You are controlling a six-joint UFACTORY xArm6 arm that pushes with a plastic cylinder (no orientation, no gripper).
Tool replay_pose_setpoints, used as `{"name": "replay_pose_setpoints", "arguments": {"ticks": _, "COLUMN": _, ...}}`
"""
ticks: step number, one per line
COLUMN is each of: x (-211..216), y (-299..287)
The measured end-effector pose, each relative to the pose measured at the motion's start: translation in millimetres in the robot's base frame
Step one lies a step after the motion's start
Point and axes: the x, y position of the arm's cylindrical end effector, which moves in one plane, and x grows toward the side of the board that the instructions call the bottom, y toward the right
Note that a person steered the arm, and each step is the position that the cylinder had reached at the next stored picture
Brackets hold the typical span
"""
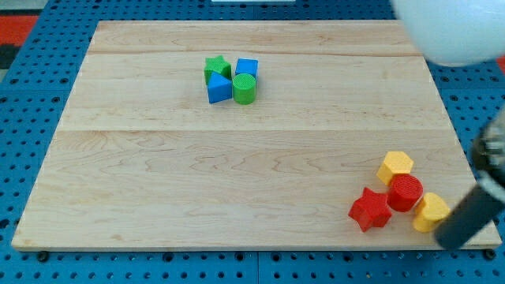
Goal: Push the yellow heart into the red star
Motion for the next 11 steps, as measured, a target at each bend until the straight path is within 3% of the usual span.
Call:
{"name": "replay_pose_setpoints", "arguments": {"ticks": 1, "x": 0, "y": 50}}
{"name": "replay_pose_setpoints", "arguments": {"ticks": 2, "x": -6, "y": 51}}
{"name": "replay_pose_setpoints", "arguments": {"ticks": 6, "x": -32, "y": -77}}
{"name": "replay_pose_setpoints", "arguments": {"ticks": 9, "x": -25, "y": -101}}
{"name": "replay_pose_setpoints", "arguments": {"ticks": 11, "x": -35, "y": -170}}
